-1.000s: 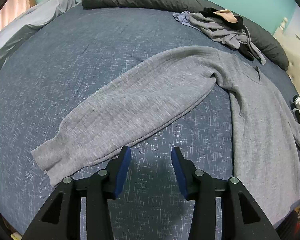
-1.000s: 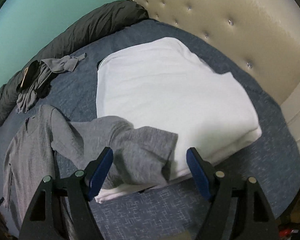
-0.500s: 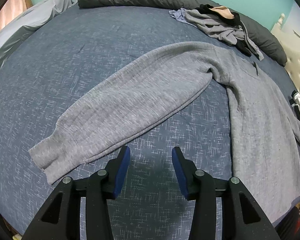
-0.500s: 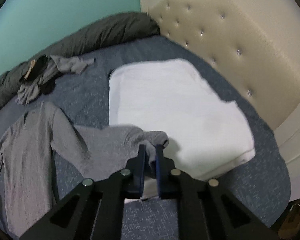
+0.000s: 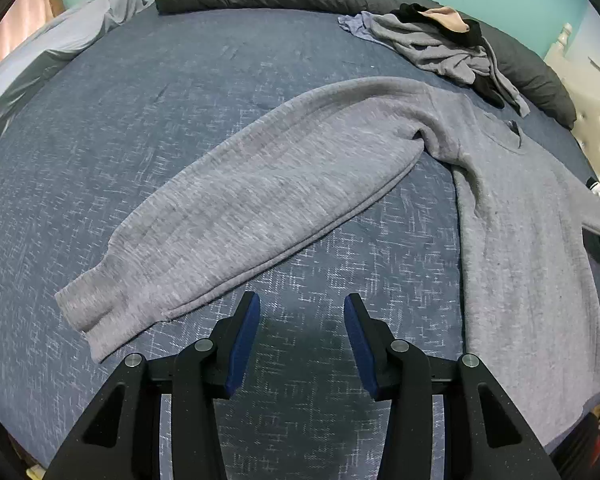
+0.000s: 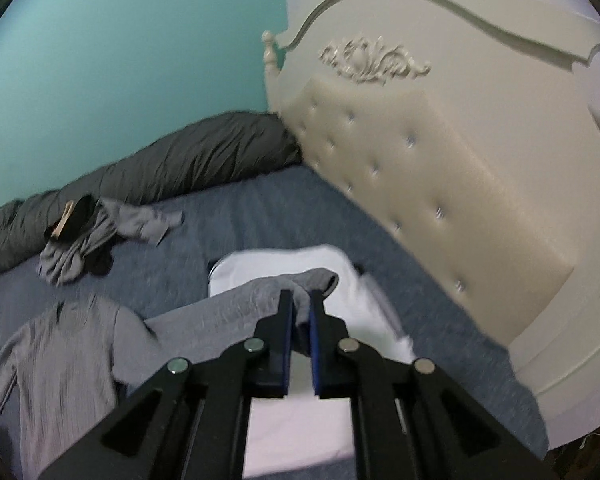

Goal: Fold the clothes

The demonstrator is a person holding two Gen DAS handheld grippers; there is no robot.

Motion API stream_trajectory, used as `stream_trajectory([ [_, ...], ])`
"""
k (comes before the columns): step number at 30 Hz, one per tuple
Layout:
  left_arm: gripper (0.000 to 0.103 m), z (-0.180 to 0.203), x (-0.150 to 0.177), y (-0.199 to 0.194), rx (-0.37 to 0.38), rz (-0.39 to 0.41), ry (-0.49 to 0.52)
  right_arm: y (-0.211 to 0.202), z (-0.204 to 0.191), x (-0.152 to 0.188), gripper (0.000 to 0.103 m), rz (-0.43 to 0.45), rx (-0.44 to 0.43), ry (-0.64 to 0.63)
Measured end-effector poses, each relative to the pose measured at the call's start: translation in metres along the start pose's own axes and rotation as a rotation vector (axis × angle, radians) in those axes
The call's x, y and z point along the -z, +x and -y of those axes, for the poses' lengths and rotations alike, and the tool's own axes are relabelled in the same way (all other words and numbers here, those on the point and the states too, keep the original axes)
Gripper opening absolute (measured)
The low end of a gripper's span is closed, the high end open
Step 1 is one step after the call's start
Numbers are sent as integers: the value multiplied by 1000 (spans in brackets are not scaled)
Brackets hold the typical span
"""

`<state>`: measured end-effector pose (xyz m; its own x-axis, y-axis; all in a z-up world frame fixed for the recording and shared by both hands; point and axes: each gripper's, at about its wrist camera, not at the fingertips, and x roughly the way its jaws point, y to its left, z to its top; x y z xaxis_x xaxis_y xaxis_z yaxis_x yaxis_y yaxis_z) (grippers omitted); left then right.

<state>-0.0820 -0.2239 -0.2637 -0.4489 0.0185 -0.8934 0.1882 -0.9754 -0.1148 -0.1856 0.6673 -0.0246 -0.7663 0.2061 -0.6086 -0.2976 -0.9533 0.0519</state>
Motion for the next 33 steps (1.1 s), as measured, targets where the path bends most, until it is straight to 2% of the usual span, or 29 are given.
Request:
stream_trajectory([
  [2, 47, 2, 0, -1, -2, -2, 1, 5, 11, -11, 7, 11, 17, 27],
  [6, 47, 7, 2, 0, -16, -15, 16, 32, 31, -17, 7, -27, 78, 54],
  [13, 48, 14, 3, 3, -35, -41, 38, 82, 67, 28, 7, -134, 137, 133],
  [17, 47, 23, 2, 8, -26, -58, 49, 105, 87, 61, 7, -250, 153, 147],
  [19, 48, 29, 1, 9, -5, -63, 53, 94, 86, 66, 14, -199, 170, 137],
  [20, 47, 33, 1, 8, 7, -64, 56, 88, 85, 68, 22, -174, 180, 132],
  [21, 47, 37, 2, 8, 19, -65, 60, 81, 83, 66, 35, -151, 194, 127],
  [22, 47, 42, 3, 6, 32, -67, 67, 73, 80, 65, 43, -128, 205, 121],
  [23, 47, 48, 4, 5, 46, -69, 77, 59, 73, 64, 49, -98, 190, 112],
  [27, 48, 71, 17, -5, 102, -83, 134, 5, 41, 61, 51, 18, 124, 74],
  [28, 48, 77, 20, -8, 118, -88, 146, -7, 29, 64, 52, 23, 70, 57],
  [30, 48, 86, 31, -10, 157, -116, 158, -21, 3, 76, 57, -33, -97, 28],
  [32, 48, 96, 43, -12, 181, -142, 179, -23, -29, 98, 58, -165, -257, -27],
  [33, 48, 100, 48, -14, 187, -147, 194, -22, -44, 111, 58, -217, -297, -58],
])
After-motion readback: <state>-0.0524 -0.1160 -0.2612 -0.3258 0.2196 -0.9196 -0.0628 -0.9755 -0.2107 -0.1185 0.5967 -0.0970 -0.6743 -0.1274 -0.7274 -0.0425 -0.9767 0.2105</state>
